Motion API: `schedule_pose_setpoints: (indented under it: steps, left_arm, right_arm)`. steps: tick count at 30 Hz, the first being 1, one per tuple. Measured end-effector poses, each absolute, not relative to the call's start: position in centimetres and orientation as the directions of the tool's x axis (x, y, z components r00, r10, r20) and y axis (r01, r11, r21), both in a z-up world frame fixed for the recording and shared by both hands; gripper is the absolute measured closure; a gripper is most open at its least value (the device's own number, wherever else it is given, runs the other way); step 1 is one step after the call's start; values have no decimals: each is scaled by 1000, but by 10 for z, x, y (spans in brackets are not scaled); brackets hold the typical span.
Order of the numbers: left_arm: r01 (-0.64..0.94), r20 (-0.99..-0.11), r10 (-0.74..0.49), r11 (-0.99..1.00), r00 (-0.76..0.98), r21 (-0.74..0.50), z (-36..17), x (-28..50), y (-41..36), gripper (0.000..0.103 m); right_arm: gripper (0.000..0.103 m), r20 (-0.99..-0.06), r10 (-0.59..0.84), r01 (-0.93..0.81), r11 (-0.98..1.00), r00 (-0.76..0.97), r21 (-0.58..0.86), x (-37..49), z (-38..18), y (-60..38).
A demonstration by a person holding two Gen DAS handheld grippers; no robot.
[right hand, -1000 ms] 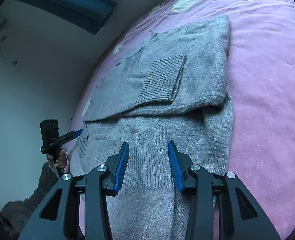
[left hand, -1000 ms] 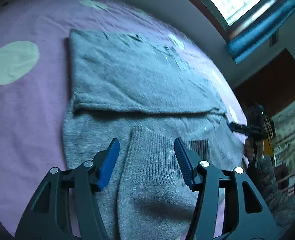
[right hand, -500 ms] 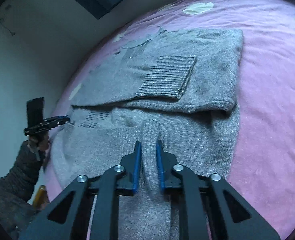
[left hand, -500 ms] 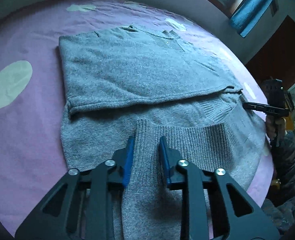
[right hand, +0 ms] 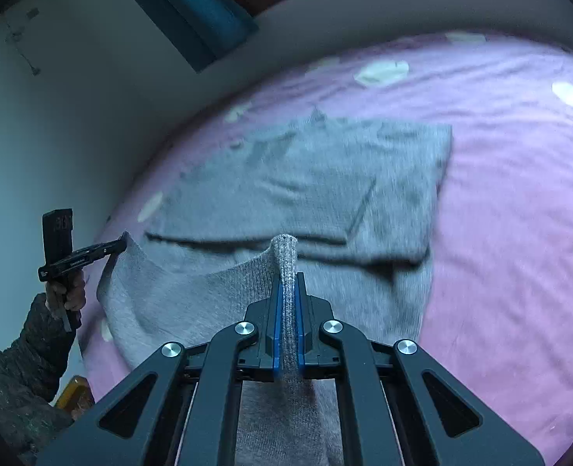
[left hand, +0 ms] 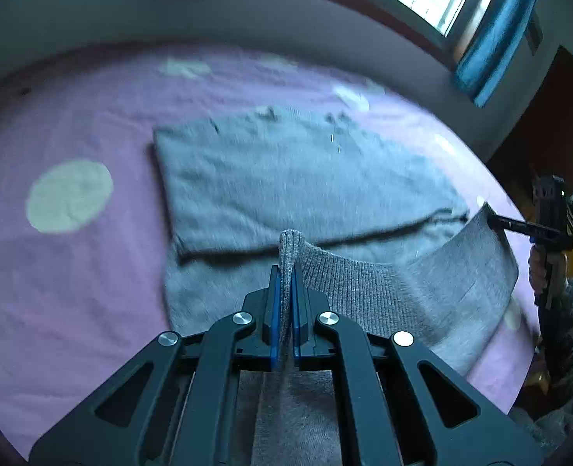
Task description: Fold small clothes
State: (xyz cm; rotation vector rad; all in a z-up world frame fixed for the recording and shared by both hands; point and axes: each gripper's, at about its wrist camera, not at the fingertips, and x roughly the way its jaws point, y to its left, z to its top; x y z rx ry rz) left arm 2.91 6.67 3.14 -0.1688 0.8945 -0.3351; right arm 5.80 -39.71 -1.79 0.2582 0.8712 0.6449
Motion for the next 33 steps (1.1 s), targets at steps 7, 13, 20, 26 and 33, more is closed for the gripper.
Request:
schedule_pose_setpoints:
  steps: [7, 13, 20, 26, 33]
  left_arm:
    - [171, -692, -299, 953, 658, -249, 63, 77, 75, 99]
    - [92, -694, -227, 970, 683, -227, 66, 149, 83, 99]
    - [27, -707, -132, 987, 695, -158, 49, 225, 81, 99]
    - [-9, -767, -59, 996, 639, -85, 2, 264, 72, 99]
    - [-25, -801, -76, 993, 594, -113, -37, 267, 78, 98]
  right_arm:
    - [98, -580, 601, -380, 799, 550, 467, 105, 8, -398]
    - [98, -571, 568, -322, 817, 593, 479, 173, 17, -396]
    - [98, -617, 506, -236, 852, 603, 468, 248, -1, -392]
    - [98, -692, 465, -152, 872, 553, 465, 292, -47, -390]
    - [99, -697, 499, -96, 841, 515, 532, 306, -84, -405]
